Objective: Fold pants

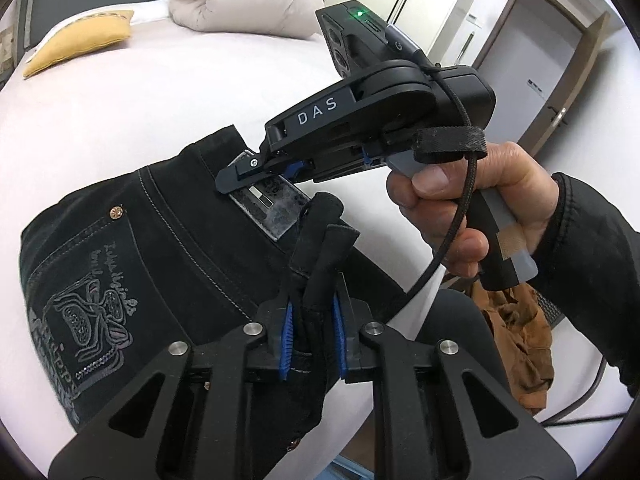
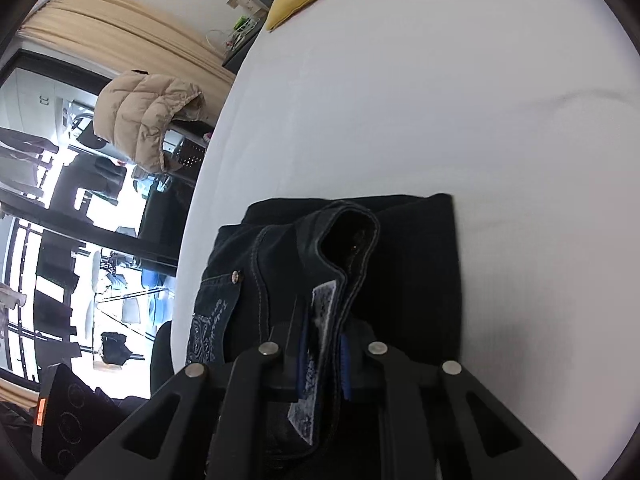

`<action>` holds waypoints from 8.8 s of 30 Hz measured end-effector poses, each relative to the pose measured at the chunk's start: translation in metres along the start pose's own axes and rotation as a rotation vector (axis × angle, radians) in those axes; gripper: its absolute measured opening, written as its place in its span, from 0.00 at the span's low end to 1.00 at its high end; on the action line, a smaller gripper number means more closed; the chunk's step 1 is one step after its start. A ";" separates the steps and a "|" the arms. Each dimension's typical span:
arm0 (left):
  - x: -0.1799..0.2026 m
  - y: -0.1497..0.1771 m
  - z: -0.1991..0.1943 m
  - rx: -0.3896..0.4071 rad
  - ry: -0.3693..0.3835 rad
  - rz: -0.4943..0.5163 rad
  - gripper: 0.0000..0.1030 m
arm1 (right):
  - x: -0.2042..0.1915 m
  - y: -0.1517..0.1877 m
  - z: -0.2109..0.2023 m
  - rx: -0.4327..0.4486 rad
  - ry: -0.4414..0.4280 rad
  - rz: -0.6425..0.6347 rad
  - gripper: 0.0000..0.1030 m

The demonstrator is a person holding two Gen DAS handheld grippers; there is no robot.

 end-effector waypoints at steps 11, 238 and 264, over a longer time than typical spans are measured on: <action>0.008 -0.004 0.013 -0.023 0.010 0.011 0.14 | 0.025 0.001 -0.009 0.021 -0.017 0.032 0.13; -0.194 0.084 -0.252 0.239 -0.716 -0.393 1.00 | -0.230 0.018 -0.079 0.534 0.627 -0.261 1.00; -0.202 0.093 -0.249 0.224 -0.723 -0.405 1.00 | -0.220 0.027 -0.069 0.516 0.620 -0.260 1.00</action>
Point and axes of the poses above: each gripper's, at about its wrist camera, not at the fingertips, and z roughly the way its jaws point, x to its right, y to its underside, the point moved 8 cm from there along z, roughly the way its jaws point, and after that the axes turned 2 degrees about -z, right-handed, at the moved point
